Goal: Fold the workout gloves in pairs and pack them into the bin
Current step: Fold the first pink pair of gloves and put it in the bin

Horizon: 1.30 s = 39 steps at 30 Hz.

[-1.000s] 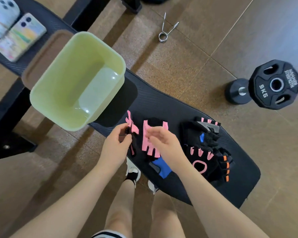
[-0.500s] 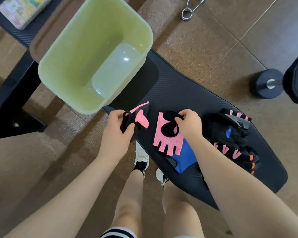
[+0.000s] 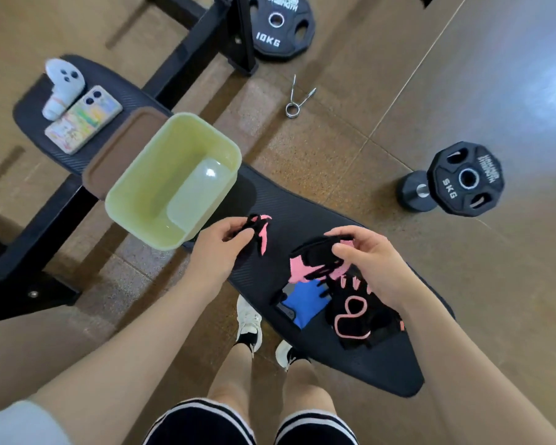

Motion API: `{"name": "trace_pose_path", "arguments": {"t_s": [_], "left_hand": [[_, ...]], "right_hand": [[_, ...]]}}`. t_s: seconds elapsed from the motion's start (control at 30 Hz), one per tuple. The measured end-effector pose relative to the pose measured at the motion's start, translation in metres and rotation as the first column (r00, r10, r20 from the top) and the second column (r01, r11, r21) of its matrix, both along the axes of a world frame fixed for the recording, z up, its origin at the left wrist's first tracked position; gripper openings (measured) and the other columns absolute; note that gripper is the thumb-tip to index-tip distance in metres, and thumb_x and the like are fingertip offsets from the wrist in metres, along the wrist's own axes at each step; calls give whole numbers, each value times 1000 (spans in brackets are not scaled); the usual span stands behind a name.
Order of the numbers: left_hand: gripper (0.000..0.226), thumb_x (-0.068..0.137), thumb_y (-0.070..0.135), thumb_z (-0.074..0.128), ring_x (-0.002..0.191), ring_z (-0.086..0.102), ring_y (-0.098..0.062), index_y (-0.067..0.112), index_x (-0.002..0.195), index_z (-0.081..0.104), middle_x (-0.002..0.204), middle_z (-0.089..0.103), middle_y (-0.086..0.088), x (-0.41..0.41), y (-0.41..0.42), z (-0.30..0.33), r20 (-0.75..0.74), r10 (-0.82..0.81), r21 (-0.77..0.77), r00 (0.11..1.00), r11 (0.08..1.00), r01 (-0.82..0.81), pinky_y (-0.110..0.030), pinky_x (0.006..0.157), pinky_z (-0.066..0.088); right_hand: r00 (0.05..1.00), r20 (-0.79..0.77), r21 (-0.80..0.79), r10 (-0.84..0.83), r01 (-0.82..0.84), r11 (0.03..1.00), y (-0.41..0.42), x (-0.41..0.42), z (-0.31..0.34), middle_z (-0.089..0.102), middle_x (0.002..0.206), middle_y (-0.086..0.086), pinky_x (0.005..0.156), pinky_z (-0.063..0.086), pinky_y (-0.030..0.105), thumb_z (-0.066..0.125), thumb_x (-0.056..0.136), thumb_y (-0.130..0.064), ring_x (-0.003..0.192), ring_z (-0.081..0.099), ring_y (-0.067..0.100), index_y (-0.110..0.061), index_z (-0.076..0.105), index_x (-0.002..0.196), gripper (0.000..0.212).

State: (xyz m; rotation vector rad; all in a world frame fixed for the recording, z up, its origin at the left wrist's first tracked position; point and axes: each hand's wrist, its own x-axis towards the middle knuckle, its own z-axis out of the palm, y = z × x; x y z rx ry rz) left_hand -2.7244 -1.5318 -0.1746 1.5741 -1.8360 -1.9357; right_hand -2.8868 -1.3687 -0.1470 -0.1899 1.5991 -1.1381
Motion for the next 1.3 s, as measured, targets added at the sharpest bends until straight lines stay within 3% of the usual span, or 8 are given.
{"name": "trace_pose_path", "arguments": {"t_s": [0.27, 0.43, 0.57, 0.67, 0.83, 1.13, 1.23, 1.3], "left_hand": [[17, 87, 12, 59, 82, 65, -16, 25, 87, 69, 86, 71, 1, -35, 33, 57, -149, -257, 187, 955, 941, 283, -32, 79, 53], [17, 91, 13, 53, 75, 66, -3, 21, 94, 68, 88, 70, 3, -45, 54, 79, -198, -318, 201, 927, 913, 356, -14, 63, 51], [21, 93, 18, 49, 84, 66, -10, 27, 89, 68, 89, 71, 3, -51, 70, 83, -182, -338, 177, 923, 912, 369, -22, 73, 52], [22, 94, 19, 46, 83, 65, -11, 26, 90, 67, 88, 70, 2, -56, 77, 87, -199, -362, 148, 911, 908, 393, -21, 72, 51], [25, 95, 25, 44, 85, 66, -8, 28, 90, 68, 90, 72, 3, -58, 91, 94, -253, -399, 163, 881, 880, 445, -20, 73, 51], [21, 83, 16, 62, 90, 61, -4, 22, 103, 64, 94, 68, 8, -63, 93, 94, -50, -732, -305, 679, 659, 688, -9, 77, 43], [21, 86, 13, 59, 92, 60, -6, 24, 103, 62, 95, 66, 10, -66, 88, 93, -71, -691, -327, 720, 698, 637, -12, 83, 42], [23, 87, 10, 56, 89, 60, -4, 31, 96, 61, 92, 66, 11, -66, 84, 92, -156, -586, -237, 795, 804, 546, -20, 85, 45]], "right_hand": [[994, -86, -31, 64, -67, 997, 12, 11, 60, 68, 76, -2, 71, 54, 18, 57, 83, 10, 68, 65, 5, -10, 62, 85, 21], [941, -323, 44, -105, 125, 991, 26, 23, 67, 64, 72, -5, 66, 49, 18, 62, 83, -1, 65, 60, 3, -14, 65, 85, 14], [873, -449, 38, -189, 231, 972, 38, 28, 66, 57, 76, -4, 60, 44, 14, 65, 82, -9, 62, 53, 1, -17, 62, 79, 9], [862, -450, -5, -235, 260, 965, 46, 31, 67, 52, 91, -2, 61, 46, 10, 66, 81, -8, 61, 53, -3, -24, 58, 74, 20], [852, -426, -55, -304, 310, 949, 64, 35, 72, 43, 127, -8, 79, 52, 29, 66, 82, -6, 69, 52, 19, -23, 62, 76, 18], [868, -494, 109, -48, 117, 987, 86, 26, 56, 63, 98, -7, 76, 46, 27, 70, 77, -25, 78, 52, 8, -30, 51, 107, 36], [854, -493, 184, 166, -85, 979, 92, 20, 51, 66, 87, 0, 86, 49, 48, 69, 69, -40, 93, 57, 25, -27, 65, 91, 26], [922, -374, 127, 98, -53, 990, 93, 15, 54, 70, 90, 6, 83, 54, 44, 69, 73, -24, 90, 64, 26, -24, 67, 91, 18]]}}
